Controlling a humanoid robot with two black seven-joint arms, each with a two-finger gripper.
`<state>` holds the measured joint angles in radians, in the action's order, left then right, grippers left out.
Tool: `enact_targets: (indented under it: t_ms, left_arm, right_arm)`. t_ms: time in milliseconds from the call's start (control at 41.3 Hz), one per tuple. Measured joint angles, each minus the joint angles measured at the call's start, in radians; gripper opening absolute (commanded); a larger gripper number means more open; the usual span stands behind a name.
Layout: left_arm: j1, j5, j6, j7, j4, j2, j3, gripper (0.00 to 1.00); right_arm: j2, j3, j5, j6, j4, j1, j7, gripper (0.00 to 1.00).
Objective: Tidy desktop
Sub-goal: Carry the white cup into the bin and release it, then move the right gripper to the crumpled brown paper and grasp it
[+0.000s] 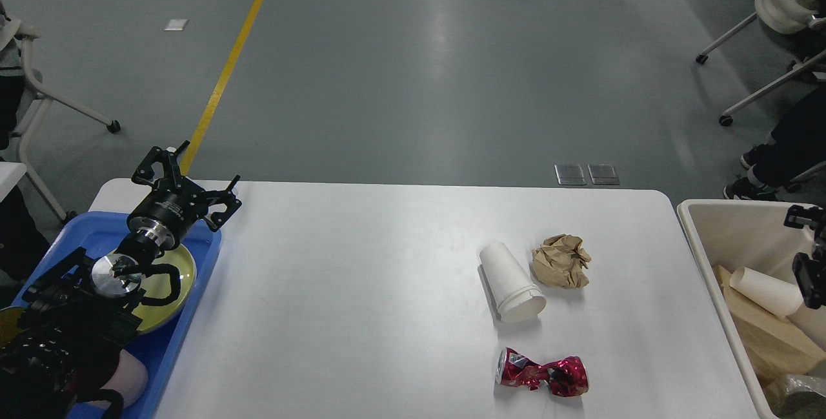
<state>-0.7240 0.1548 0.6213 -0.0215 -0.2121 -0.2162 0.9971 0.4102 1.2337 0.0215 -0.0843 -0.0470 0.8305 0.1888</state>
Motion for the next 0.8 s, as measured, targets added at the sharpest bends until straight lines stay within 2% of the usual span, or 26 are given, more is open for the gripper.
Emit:
enact_targets:
  t_ms: [121, 218, 291, 364, 436, 485, 606, 800]
  left_arm:
    - [0.0, 0.0, 0.0, 0.0, 0.0, 0.0, 0.0, 1.0]
    - [0.0, 0.0, 0.0, 0.0, 0.0, 0.0, 0.0, 1.0]
    - [0.0, 0.0, 0.0, 0.0, 0.0, 0.0, 0.0, 1.0]
    - [0.0, 0.0, 0.0, 0.0, 0.0, 0.0, 0.0, 1.0]
    - [0.0, 0.0, 0.0, 0.0, 0.0, 0.0, 0.0, 1.0]
    - [0.0, 0.0, 0.0, 0.0, 0.0, 0.0, 0.0, 1.0]
    - [0.0, 0.0, 0.0, 0.0, 0.0, 0.0, 0.0, 1.0]
    - [0.0, 0.0, 0.0, 0.0, -0.001, 0.0, 0.0, 1.0]
  right_arm:
    - [-0.009, -0.09, 0.017, -0.008, 0.016, 0.128, -0.003, 1.0]
    - [-0.015, -0.262, 0.068, -0.012, 0.068, 0.264, -0.01, 1.0]
    - [-0.018, -0.403, 0.096, -0.013, 0.122, 0.351, -0.013, 1.0]
    - [-0.014, -0.656, 0.115, -0.017, 0.224, 0.43, -0.013, 1.0]
    - [-0.007, -0.789, 0.118, -0.018, 0.276, 0.439, -0.014, 1.0]
    - [0.011, -0.942, 0.119, -0.018, 0.327, 0.428, -0.014, 1.0]
    - [0.032, -1.238, 0.119, -0.018, 0.412, 0.336, -0.017, 1.0]
    - [0.042, -1.291, 0.104, -0.038, 0.479, 0.308, -0.025, 1.0]
